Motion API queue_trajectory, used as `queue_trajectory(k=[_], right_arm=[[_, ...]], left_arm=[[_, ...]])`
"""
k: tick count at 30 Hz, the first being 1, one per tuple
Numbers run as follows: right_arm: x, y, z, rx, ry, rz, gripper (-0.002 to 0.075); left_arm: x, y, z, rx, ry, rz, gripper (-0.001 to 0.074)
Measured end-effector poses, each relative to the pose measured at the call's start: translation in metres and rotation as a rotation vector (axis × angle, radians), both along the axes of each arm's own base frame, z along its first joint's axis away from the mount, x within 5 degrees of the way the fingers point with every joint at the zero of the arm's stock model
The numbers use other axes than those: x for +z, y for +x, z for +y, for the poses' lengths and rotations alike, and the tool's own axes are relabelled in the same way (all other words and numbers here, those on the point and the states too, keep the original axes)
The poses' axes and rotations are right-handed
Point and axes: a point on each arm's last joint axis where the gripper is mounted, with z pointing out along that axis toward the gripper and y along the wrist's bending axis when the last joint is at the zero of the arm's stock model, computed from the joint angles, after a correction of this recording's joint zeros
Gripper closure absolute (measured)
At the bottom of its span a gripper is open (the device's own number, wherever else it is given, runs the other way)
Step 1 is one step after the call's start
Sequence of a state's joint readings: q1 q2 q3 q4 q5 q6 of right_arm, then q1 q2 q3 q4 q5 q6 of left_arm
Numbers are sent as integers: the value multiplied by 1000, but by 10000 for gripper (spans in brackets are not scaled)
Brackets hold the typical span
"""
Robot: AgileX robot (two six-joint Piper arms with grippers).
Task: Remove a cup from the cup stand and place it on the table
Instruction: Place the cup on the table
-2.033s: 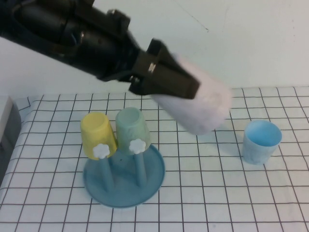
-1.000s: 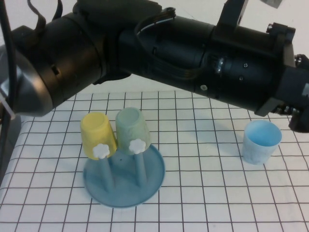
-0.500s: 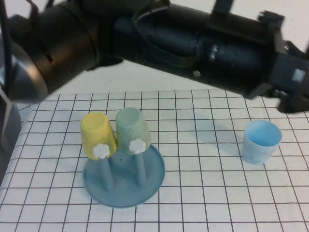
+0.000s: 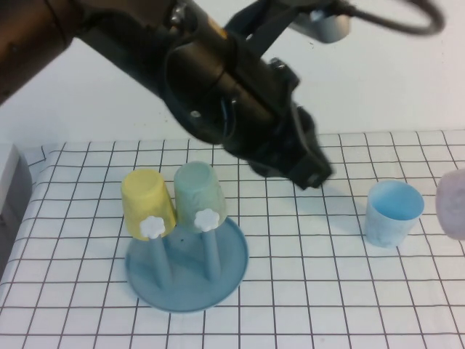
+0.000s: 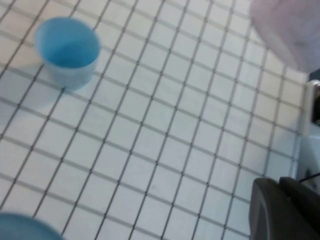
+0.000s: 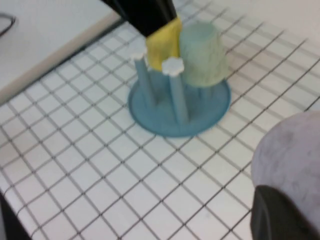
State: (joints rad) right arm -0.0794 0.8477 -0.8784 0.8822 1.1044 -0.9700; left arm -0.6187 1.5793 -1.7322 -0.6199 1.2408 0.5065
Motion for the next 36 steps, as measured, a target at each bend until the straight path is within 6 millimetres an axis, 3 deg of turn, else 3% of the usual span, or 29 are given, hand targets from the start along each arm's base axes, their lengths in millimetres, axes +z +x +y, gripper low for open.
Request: queue_trajectory(k=[6, 9, 12, 16, 21, 32, 36], right_arm=[[-5, 71, -1, 140, -95, 172, 706], [-14, 96, 16, 224, -165, 222, 706], [-29, 116, 47, 303, -259, 275, 706], [-51, 134, 92, 386, -415, 318, 706], [-84, 161, 125, 414, -548, 354, 706], [-168, 211, 144, 432, -686, 472, 706], [-178, 217, 147, 424, -692, 497, 689]], left_arm=[[-2, -20, 4, 29, 118, -58, 734], [-11, -39, 1, -17, 142, -28, 734], [-27, -55, 5, -35, 172, 9, 734], [-45, -66, 16, 22, 182, 12, 734], [-60, -83, 42, 125, 204, -4, 734], [-79, -114, 82, 257, 154, -38, 734], [-78, -121, 92, 286, 142, -63, 734]])
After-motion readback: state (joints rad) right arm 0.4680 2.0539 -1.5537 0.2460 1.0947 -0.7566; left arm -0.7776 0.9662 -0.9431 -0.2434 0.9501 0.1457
